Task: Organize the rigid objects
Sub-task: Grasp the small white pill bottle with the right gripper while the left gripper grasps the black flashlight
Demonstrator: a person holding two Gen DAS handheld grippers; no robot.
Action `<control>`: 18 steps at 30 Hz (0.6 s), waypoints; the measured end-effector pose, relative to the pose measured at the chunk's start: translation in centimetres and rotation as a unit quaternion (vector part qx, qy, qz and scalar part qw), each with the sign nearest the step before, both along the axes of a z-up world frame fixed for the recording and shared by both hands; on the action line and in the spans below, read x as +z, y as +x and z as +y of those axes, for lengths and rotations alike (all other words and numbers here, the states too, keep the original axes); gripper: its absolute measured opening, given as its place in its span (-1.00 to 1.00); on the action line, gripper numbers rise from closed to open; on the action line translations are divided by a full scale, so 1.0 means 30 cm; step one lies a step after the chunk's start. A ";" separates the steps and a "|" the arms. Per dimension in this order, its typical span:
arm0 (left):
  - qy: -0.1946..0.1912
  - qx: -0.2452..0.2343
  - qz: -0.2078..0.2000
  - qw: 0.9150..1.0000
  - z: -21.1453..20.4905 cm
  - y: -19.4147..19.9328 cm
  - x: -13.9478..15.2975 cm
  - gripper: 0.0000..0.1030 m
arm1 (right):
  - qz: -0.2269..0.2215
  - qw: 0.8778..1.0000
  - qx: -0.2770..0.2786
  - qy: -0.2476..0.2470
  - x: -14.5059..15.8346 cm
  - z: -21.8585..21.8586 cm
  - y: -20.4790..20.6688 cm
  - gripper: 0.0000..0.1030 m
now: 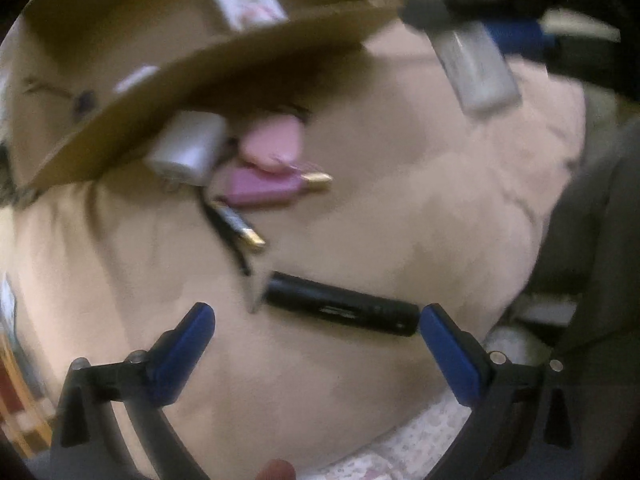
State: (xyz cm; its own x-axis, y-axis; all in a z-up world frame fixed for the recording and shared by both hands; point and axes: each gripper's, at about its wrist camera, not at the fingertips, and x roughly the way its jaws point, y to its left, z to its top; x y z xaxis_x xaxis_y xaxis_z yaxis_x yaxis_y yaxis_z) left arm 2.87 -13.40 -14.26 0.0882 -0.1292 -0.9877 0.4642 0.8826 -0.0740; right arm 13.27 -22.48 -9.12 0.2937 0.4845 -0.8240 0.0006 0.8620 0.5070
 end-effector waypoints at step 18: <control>0.017 -0.037 -0.001 0.999 -0.051 0.036 -0.041 0.68 | 0.004 1.000 -0.003 0.000 -0.007 0.004 0.009 -0.50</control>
